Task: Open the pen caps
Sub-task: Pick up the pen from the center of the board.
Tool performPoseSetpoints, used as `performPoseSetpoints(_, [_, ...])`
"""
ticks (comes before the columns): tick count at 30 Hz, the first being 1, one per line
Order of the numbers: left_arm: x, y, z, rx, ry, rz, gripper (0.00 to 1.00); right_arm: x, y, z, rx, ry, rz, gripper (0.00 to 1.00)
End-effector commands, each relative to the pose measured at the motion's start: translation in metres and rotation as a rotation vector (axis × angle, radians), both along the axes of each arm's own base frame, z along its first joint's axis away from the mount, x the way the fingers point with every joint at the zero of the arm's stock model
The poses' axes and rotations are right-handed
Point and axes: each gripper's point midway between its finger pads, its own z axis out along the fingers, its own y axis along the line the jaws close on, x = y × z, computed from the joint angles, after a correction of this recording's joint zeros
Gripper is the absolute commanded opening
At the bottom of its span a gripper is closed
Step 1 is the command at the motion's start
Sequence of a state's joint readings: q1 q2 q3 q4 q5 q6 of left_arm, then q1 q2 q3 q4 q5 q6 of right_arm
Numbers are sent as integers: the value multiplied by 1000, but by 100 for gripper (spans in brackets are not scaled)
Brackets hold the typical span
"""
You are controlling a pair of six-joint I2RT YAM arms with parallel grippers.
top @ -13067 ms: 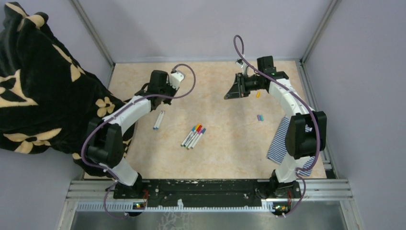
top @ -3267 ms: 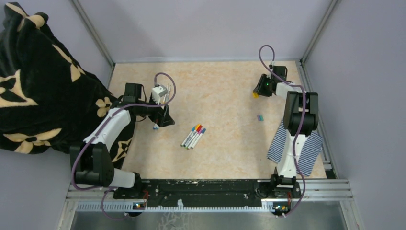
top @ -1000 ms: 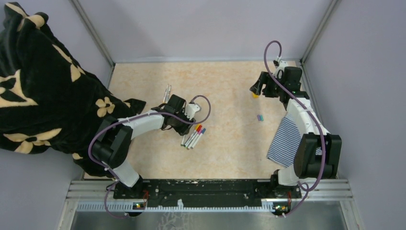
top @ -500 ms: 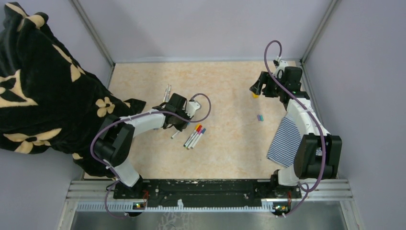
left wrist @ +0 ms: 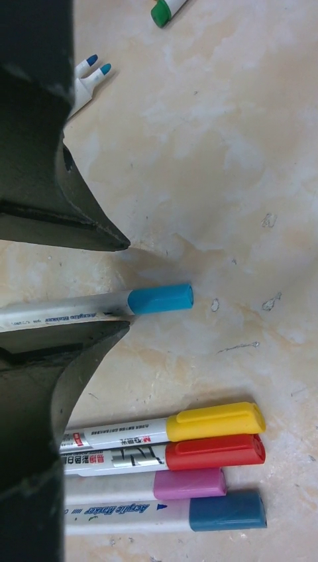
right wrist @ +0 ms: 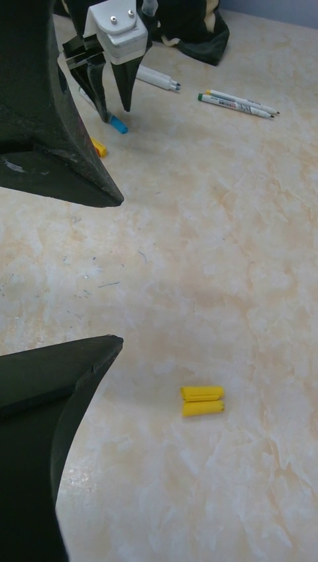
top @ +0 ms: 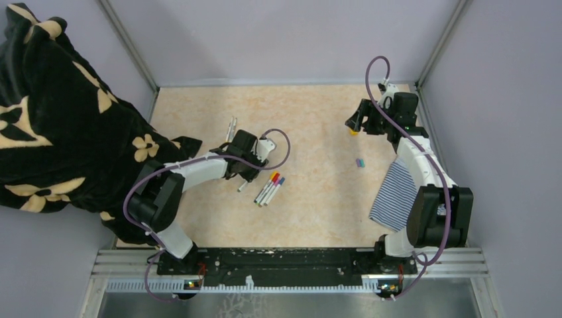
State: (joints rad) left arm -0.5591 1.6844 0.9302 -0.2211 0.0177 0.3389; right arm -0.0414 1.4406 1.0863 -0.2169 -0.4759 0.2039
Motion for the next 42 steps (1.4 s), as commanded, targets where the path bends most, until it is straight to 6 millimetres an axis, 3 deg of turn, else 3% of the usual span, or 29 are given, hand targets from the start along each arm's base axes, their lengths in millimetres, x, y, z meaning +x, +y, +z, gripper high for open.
performPoseSetpoints(1, [-31,26,-24,91,121,0,49,2,5,27,6,-96,22,70])
performPoseSetpoints(16, [-69,42,-46,117,243,-36,42,1,7,26,15,-93,30,69])
performPoseSetpoints(26, [-66,44,-54,137,252,-19,3,1,8,24,23,-88,34,69])
performPoseSetpoints(28, [-63,43,-53,137,242,-18,0,1,11,24,33,-88,50,69])
performPoseSetpoints(33, [-43,37,-37,116,180,-15,0,-3,21,25,80,-82,104,70])
performPoseSetpoints(42, [4,10,21,18,14,-41,0,-17,52,33,184,-81,253,72])
